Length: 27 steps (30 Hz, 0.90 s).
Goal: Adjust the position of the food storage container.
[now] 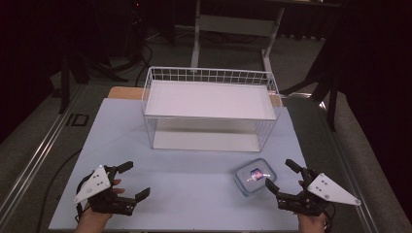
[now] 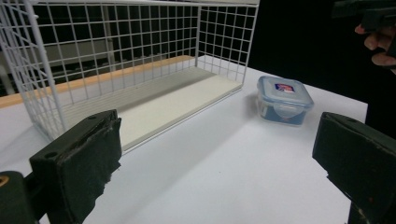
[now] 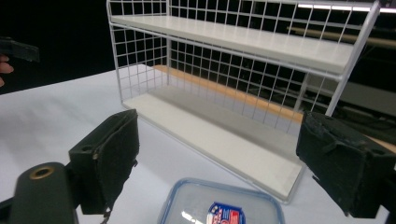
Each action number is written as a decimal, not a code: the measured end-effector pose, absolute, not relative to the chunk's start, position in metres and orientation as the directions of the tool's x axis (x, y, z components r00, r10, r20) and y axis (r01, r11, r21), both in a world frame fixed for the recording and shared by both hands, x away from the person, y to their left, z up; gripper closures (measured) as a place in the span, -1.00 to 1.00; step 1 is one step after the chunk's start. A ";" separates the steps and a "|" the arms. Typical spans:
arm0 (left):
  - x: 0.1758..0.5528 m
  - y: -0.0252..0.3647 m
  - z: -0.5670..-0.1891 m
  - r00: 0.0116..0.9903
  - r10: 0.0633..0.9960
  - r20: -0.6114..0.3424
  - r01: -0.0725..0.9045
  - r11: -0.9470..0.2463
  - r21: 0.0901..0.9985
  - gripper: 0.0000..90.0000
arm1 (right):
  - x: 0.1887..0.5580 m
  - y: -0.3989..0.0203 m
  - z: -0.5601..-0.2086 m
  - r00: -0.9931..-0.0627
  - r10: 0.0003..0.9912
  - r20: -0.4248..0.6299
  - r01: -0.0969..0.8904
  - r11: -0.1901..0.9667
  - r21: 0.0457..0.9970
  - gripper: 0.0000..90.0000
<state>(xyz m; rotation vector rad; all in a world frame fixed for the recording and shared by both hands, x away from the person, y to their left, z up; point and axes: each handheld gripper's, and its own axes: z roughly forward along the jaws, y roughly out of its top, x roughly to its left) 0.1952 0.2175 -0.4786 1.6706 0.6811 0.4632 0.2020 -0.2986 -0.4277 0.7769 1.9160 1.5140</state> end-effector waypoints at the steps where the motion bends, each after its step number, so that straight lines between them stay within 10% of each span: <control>1: 0.195 0.217 -0.479 0.750 0.658 -0.062 0.184 -0.118 0.976 -0.95 | 0.201 -0.298 -0.426 -0.669 0.738 -0.089 0.087 0.196 0.977 -0.72; 17: 0.194 0.213 -0.477 0.759 0.650 -0.052 0.169 -0.119 0.978 -0.95 | 0.217 -0.297 -0.410 -0.682 0.731 -0.037 0.150 0.189 0.971 -0.66; 27: 0.193 0.211 -0.478 0.766 0.641 -0.051 0.167 -0.122 0.978 -0.95 | 0.253 -0.318 -0.441 -0.653 0.757 -0.011 0.297 0.269 0.916 0.33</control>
